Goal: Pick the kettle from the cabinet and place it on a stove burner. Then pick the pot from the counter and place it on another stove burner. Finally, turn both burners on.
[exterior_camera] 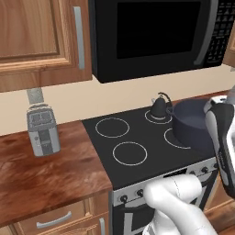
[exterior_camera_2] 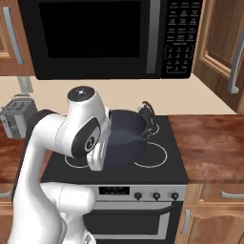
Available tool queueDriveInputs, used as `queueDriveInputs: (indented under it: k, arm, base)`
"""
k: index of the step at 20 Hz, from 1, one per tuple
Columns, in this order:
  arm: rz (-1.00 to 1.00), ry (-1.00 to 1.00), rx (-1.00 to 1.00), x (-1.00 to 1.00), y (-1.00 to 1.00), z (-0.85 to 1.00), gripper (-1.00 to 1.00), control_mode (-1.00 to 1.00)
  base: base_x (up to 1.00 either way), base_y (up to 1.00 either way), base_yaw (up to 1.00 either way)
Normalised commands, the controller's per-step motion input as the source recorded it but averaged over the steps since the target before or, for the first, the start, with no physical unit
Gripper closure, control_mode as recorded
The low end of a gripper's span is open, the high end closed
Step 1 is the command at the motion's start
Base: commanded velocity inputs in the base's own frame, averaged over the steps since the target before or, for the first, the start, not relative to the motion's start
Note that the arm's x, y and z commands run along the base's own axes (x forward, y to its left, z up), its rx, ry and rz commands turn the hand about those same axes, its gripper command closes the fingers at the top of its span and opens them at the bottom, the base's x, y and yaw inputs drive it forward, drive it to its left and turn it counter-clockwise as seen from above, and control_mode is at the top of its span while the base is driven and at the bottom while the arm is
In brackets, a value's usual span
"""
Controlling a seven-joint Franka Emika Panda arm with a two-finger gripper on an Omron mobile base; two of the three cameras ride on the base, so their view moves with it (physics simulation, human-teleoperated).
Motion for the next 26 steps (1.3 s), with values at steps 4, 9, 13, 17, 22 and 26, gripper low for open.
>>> queueDriveInputs:
  k: [4, 9, 13, 17, 22, 26]
  arm:
    - [-0.04, 0.04, 0.00, 0.36, -0.13, -0.16, 1.00, -1.00]
    - [-0.03, 0.01, 0.00, 0.30, -0.13, -0.17, 1.00, -1.00]
    - [-0.01, 0.00, 0.00, 0.19, -0.17, -0.16, 1.00, -1.00]
    - [0.00, -0.02, 0.00, 0.13, -0.12, -0.19, 1.00, -1.00]
    - [0.00, -0.02, 0.00, 0.15, -0.11, -0.18, 1.00, -1.00]
    - [0.00, 0.00, 0.00, 0.21, -0.10, -0.15, 1.00, -1.00]
  base:
    - [0.00, 0.00, 0.00]
    - [0.00, 0.00, 0.00]
    - [0.00, 0.00, 0.00]
    - [0.00, 0.00, 0.00]
    - [0.00, 0.00, 0.00]
    - [0.00, 0.00, 0.00]
